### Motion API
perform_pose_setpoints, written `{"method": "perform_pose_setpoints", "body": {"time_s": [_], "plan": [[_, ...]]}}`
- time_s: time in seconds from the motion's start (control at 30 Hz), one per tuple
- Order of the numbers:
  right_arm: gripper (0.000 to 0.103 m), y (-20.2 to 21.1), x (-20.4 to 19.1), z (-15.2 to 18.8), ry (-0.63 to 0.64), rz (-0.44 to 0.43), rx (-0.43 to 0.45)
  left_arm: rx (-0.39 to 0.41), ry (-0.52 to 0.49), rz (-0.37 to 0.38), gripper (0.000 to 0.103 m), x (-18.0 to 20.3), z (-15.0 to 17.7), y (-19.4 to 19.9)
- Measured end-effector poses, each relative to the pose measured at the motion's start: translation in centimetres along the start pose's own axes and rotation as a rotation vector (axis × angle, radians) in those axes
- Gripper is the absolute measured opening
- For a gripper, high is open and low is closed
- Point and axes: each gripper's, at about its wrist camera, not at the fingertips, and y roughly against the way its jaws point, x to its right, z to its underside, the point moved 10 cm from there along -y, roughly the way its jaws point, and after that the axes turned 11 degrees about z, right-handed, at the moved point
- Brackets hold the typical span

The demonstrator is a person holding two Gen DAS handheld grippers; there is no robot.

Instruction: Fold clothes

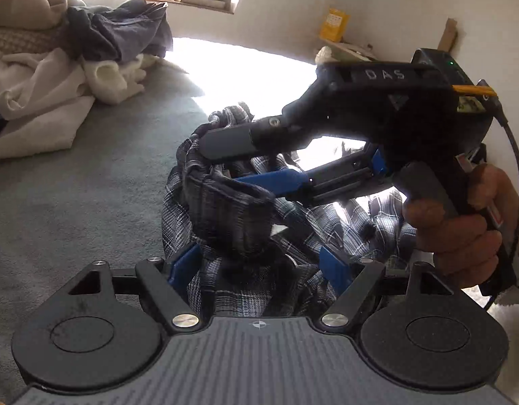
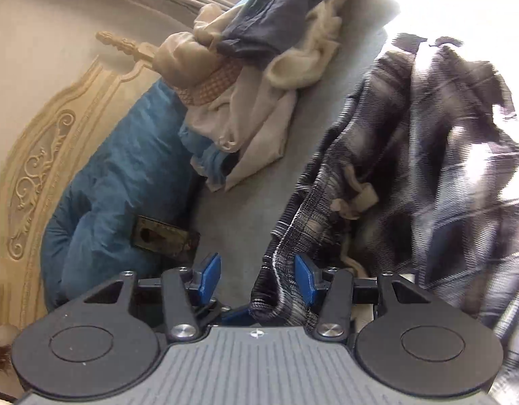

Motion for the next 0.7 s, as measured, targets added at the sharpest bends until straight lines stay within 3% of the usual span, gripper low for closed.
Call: {"method": "perform_pose_setpoints", "body": {"time_s": [0.17, 0.27, 0.33, 0.47, 0.53, 0.63, 0.7], "plan": [[0.052, -2.1, -3.0, -0.9, -0.029, -0.139, -0.071, 0.015, 0.174, -0.092, 0.079, -4.9, 0.3, 0.9], [0.054, 0.2, -2.0, -2.9, -0.085, -0.164, -0.007, 0.035, 0.233, -0.110, 0.078, -6.9, 0.0, 1.2], [0.058, 3.1, 0.3, -5.4, -0.107, -0.092, 0.097, 0.054, 0.264, -0.098, 0.077, -7.8, -0.4, 1.2], [0.067, 8.4, 7.7, -10.2, -0.120, 0.279, 0.276, 0.065, 0.333, -0.059, 0.072, -8.8, -0.7, 0.6], [0.069, 9.5, 11.1, -11.9, -0.141, 0.407, 0.290, 0.065, 0.371, -0.039, 0.069, -9.2, -0.7, 0.3], [0.070, 8.5, 15.3, -13.3, -0.233, 0.438, 0.230, 0.059, 0.416, -0.012, 0.065, -9.4, -0.5, 0.0], [0.070, 6.2, 17.1, -13.3, -0.315, 0.365, 0.143, 0.053, 0.445, 0.004, 0.063, -9.4, -0.3, 0.0]]}}
